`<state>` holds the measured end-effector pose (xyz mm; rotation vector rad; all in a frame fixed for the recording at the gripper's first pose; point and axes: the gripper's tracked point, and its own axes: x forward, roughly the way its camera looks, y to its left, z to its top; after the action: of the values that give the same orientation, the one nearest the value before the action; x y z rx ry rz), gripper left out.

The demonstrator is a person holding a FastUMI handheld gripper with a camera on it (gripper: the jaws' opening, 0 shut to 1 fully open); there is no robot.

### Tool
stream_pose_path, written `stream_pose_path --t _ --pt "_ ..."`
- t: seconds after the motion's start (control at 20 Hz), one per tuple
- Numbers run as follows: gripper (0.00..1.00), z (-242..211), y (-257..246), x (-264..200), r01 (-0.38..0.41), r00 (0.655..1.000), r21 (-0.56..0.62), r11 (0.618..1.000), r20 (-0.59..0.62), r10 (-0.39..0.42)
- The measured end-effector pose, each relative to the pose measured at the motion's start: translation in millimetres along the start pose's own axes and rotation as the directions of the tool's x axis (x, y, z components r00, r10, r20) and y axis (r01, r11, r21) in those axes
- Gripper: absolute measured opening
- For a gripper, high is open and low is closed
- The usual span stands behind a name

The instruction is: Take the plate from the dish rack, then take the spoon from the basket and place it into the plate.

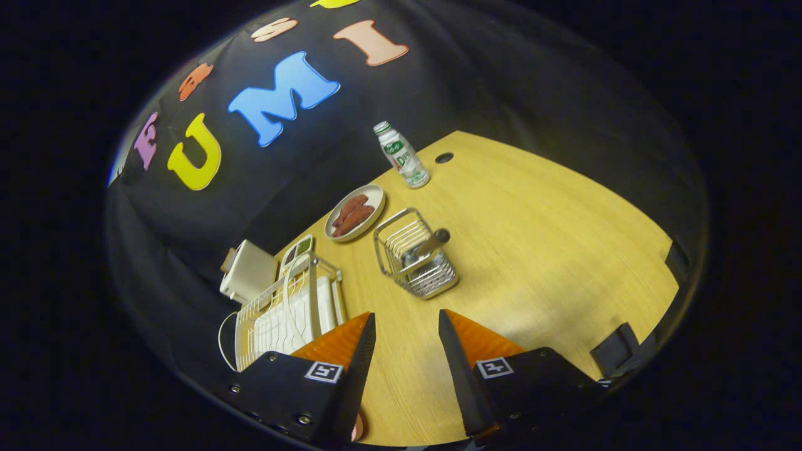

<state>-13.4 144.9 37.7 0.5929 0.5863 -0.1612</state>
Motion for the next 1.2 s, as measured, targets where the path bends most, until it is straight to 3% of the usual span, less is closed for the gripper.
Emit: stream_pose_path --t 0.2,0.6,0.75,0.8,0.9,0.95,1.0,1.05,1.2 --pt "0.63 27 -13 17 0.061 0.995 0.093 0.994 0.078 -0.068" --pt "0.61 37 -14 51 0.057 0.985 0.31 0.949 0.135 -0.104" --pt "0.38 41 -14 55 0.042 0.984 0.345 0.938 0.147 -0.098" --pt "0.38 43 -14 55 0.036 0.984 0.346 0.938 0.15 -0.093" --pt "0.16 48 -11 60 0.024 0.984 0.346 0.938 0.156 -0.083" --pt "0.16 54 -12 54 0.026 0.985 0.335 0.942 0.153 -0.082" --pt "0.16 59 -10 77 0.037 0.984 0.327 0.944 0.153 -0.091" --pt "0.07 56 -6 59 0.044 0.985 0.301 0.952 0.148 -0.092" --pt "0.07 66 -1 47 0.064 0.983 0.202 0.977 0.155 -0.097"
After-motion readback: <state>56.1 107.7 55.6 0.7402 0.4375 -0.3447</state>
